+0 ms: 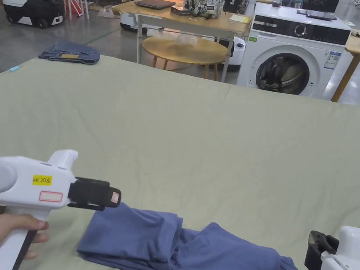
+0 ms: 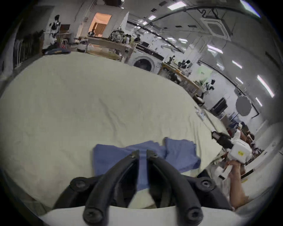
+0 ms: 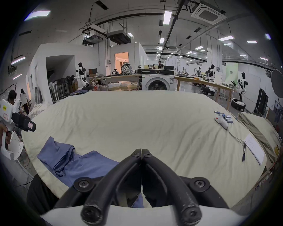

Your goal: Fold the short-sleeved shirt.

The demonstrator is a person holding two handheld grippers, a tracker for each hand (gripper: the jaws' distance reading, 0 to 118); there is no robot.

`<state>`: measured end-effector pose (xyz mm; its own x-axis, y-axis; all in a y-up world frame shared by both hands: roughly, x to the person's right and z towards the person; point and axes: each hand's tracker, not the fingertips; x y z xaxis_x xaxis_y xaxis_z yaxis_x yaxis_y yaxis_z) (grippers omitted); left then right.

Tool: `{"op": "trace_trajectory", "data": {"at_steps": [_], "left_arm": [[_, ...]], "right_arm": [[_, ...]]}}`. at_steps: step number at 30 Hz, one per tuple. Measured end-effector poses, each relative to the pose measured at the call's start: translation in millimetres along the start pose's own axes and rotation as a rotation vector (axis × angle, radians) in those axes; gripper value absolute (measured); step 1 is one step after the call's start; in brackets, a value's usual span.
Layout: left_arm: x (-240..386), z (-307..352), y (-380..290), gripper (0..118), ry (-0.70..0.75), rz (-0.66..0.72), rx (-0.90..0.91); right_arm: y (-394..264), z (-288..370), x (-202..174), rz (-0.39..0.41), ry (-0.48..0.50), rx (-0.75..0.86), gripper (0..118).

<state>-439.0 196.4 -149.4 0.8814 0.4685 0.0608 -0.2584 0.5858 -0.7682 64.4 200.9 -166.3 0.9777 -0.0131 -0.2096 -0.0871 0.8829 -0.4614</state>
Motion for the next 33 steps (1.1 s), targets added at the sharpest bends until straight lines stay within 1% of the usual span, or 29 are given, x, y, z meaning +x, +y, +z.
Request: {"op": "trace_trajectory", "data": {"at_steps": [1, 2, 3, 7, 8, 12, 13, 14, 15, 16, 17, 18, 19, 21, 22, 23, 25, 26, 27, 28, 29, 33], "left_arm": [[-15, -6, -4, 61, -0.019, 0.048, -0.035], [-30, -10, -6, 101, -0.024, 0.064, -0.078], [-40, -16, -8, 118, -0.035, 0.137, -0.077], [-70, -37, -13, 118, -0.176, 0.281, -0.166], [-89, -40, -14, 118, -0.212, 0.309, -0.18], [-98, -49, -16, 118, -0.325, 0.324, -0.132], [-99, -51, -15, 117, -0.345, 0.36, -0.124], [-98, -55, -13, 114, -0.353, 0.384, -0.128], [-96, -60, -12, 106, -0.339, 0.368, -0.135], [-86, -62, -14, 106, -0.328, 0.351, -0.147], [-80, -66, -16, 102, -0.295, 0.295, -0.18], [-75, -69, -18, 94, -0.261, 0.251, -0.181], [-74, -70, -18, 74, -0.263, 0.254, -0.176], [-70, -65, -22, 48, -0.254, 0.279, -0.148], [-71, -61, -22, 31, -0.263, 0.294, -0.142], [-71, -56, -22, 17, -0.253, 0.288, -0.122], [-77, -44, -19, 8, -0.259, 0.284, -0.118], [-76, -39, -17, 6, -0.224, 0.265, -0.112], [-76, -34, -14, 4, -0.219, 0.259, -0.126], [-71, -27, -11, 4, -0.171, 0.229, -0.123], [-72, -19, -9, 4, -0.153, 0.205, -0.115], [-96, 10, 5, 3, -0.082, 0.249, -0.046]], "right_arm": [[0, 1, -1, 0.003, 0.003, -0.002, 0], [-1, 2, -1, 0.009, 0.005, -0.002, 0], [-2, 1, -1, 0.016, 0.002, -0.003, 0], [-3, 0, -2, 0.021, -0.002, -0.013, 0], [-3, 0, -2, 0.021, -0.002, -0.014, 0], [-3, 0, -3, 0.027, -0.008, -0.023, 0], [-3, 0, -4, 0.028, -0.009, -0.024, 0], [-3, 0, -4, 0.027, -0.009, -0.024, 0], [-3, 0, -4, 0.023, -0.009, -0.025, 0], [-3, 0, -4, 0.02, -0.006, -0.026, 0], [-3, -1, -4, 0.019, -0.005, -0.027, 0], [-3, -1, -5, 0.021, -0.007, -0.029, 0], [-3, -1, -5, 0.022, -0.007, -0.029, 0], [-3, 0, -5, 0.023, -0.003, -0.029, 0], [-3, 0, -5, 0.023, -0.003, -0.03, 0], [-4, -1, -4, 0.025, -0.004, -0.032, 0], [-4, -1, -4, 0.028, -0.005, -0.031, 0], [-4, -2, -3, 0.026, -0.004, -0.032, 0], [-4, -3, -3, 0.022, -0.003, -0.032, 0], [-3, -3, -3, 0.019, 0.001, -0.031, 0], [-3, -4, -3, 0.019, 0.003, -0.03, 0], [-2, -5, -5, 0.021, 0.009, -0.028, 0]]}}
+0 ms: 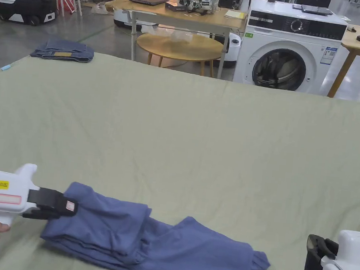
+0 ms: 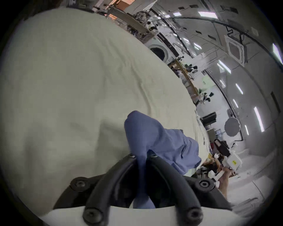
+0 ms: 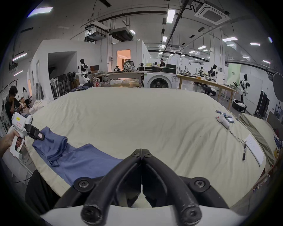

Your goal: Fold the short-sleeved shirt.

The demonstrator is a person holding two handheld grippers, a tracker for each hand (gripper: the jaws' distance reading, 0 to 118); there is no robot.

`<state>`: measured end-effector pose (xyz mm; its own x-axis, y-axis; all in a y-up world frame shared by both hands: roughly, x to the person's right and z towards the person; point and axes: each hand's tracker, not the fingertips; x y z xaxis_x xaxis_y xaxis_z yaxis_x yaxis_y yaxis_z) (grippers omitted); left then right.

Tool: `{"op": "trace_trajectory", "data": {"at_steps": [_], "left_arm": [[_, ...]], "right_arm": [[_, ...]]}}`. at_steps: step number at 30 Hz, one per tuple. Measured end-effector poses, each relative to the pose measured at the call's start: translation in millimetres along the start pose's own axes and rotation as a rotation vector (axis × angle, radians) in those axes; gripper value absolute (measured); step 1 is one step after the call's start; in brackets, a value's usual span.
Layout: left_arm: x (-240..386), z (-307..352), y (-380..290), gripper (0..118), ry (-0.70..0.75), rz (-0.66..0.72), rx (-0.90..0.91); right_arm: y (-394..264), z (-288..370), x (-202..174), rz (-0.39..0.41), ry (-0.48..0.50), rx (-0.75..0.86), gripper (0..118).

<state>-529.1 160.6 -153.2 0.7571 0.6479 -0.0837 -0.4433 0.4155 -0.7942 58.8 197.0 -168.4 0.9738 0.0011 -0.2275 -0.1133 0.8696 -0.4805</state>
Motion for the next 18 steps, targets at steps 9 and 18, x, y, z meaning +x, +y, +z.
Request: {"op": "trace_trajectory", "data": {"at_steps": [9, 18], "left_arm": [[-13, 51, 14, 3, 0.104, 0.022, 0.042], [33, 30, -1, 3, -0.04, 0.006, 0.056]], "right_arm": [[-1, -9, -7, 0.007, 0.015, -0.013, 0], [-6, -19, -7, 0.01, 0.032, -0.021, 0]]}}
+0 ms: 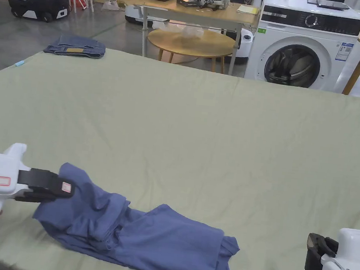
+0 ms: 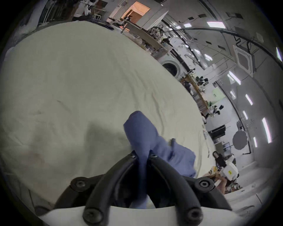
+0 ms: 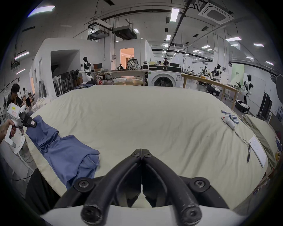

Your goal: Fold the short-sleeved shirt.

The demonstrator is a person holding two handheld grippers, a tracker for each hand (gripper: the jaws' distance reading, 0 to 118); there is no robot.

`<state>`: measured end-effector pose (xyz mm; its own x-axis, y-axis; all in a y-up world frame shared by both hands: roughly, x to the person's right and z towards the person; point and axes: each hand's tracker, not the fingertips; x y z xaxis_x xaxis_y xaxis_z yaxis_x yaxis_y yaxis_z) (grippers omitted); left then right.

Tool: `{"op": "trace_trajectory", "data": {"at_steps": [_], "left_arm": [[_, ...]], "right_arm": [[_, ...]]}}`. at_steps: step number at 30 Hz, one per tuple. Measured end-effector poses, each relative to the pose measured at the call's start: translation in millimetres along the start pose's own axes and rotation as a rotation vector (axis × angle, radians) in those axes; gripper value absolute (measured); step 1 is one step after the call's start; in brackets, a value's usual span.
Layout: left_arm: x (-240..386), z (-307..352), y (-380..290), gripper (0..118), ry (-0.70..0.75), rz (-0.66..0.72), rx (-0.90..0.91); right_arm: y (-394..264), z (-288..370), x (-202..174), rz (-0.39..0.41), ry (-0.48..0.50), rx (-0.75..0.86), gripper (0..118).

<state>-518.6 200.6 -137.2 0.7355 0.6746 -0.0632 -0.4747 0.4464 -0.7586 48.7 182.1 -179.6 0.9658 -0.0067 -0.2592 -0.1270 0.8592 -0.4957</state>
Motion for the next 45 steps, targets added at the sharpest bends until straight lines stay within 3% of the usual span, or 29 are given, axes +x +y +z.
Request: {"op": "trace_trajectory", "data": {"at_steps": [2, 5, 12, 19, 21, 22, 24, 25, 28, 33, 36, 38, 45], "left_arm": [[21, -10, -3, 3, -0.034, -0.055, -0.032], [62, -38, -15, 3, -0.067, -0.023, -0.066], [141, -151, -63, 3, -0.08, -0.073, -0.214], [149, -214, -81, 5, -0.056, -0.123, -0.285], [150, -207, -84, 27, -0.16, -0.121, -0.257], [151, -198, -82, 58, -0.207, -0.109, -0.227], [154, -179, -77, 83, -0.211, -0.129, -0.207], [164, -158, -79, 83, -0.208, -0.147, -0.18], [148, -139, -67, 100, -0.199, -0.111, -0.183], [126, -162, -69, 99, -0.109, -0.077, -0.197], [134, -191, -82, 59, -0.093, -0.104, -0.27], [153, -210, -94, 8, -0.103, -0.1, -0.291], [174, -269, -107, 7, -0.136, -0.116, -0.368]], "right_arm": [[-2, -1, 2, -0.004, 0.001, 0.0, 0], [-4, 1, 6, -0.017, 0.0, 0.003, 0], [-12, 11, 26, -0.048, -0.028, 0.006, 0], [-15, 25, 49, -0.077, -0.084, 0.013, 0], [-15, 28, 52, -0.086, -0.091, 0.016, 0], [-15, 29, 53, -0.088, -0.092, 0.015, 0], [-15, 30, 52, -0.091, -0.095, 0.016, 0], [-15, 30, 52, -0.093, -0.093, 0.015, 0], [-16, 30, 50, -0.097, -0.087, 0.014, 0], [-16, 27, 43, -0.1, -0.071, 0.009, 0], [-16, 26, 40, -0.083, -0.065, 0.005, 0], [-15, 27, 39, -0.068, -0.07, 0.007, 0], [-12, 35, 47, -0.074, -0.093, 0.015, 0]]}}
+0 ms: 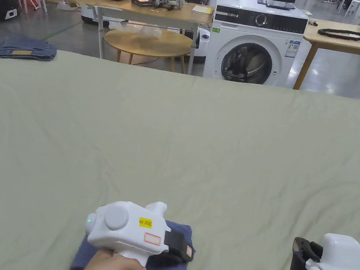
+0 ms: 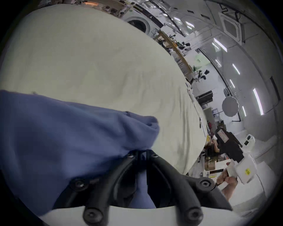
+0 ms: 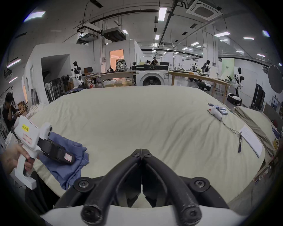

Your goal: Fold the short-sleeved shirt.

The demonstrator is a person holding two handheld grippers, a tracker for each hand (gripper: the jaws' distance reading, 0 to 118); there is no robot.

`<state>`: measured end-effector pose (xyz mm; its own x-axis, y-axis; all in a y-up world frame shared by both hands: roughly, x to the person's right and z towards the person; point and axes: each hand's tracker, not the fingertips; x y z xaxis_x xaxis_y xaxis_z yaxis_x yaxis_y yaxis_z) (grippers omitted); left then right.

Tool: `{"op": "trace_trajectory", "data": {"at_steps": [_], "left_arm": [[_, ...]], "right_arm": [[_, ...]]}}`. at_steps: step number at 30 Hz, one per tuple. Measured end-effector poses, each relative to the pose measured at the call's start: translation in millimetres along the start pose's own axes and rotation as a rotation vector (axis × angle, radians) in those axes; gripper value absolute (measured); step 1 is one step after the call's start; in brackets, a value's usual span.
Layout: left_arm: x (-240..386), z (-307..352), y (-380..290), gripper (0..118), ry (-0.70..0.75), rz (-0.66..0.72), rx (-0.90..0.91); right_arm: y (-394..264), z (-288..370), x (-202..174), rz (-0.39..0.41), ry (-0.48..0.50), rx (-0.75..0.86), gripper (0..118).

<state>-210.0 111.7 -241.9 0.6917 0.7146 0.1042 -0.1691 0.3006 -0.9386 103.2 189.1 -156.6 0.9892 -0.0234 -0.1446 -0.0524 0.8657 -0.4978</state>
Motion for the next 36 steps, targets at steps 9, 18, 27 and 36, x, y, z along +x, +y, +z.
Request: {"op": "trace_trajectory", "data": {"at_steps": [9, 18, 27, 36], "left_arm": [[28, 92, -1, 7, -0.093, -0.104, 0.157], [-59, 209, -3, 116, 0.267, -0.165, 0.388], [-145, 165, -11, 118, 0.086, 0.016, 0.153], [-143, 162, -7, 116, -0.043, 0.065, 0.174]], "right_arm": [[6, 2, 1, -0.009, -0.001, 0.013, 0], [9, 2, -19, -0.001, 0.011, 0.048, 0], [8, 1, -47, 0.04, 0.086, 0.033, 0], [8, -13, -59, -0.038, 0.327, -0.067, 0]]}}
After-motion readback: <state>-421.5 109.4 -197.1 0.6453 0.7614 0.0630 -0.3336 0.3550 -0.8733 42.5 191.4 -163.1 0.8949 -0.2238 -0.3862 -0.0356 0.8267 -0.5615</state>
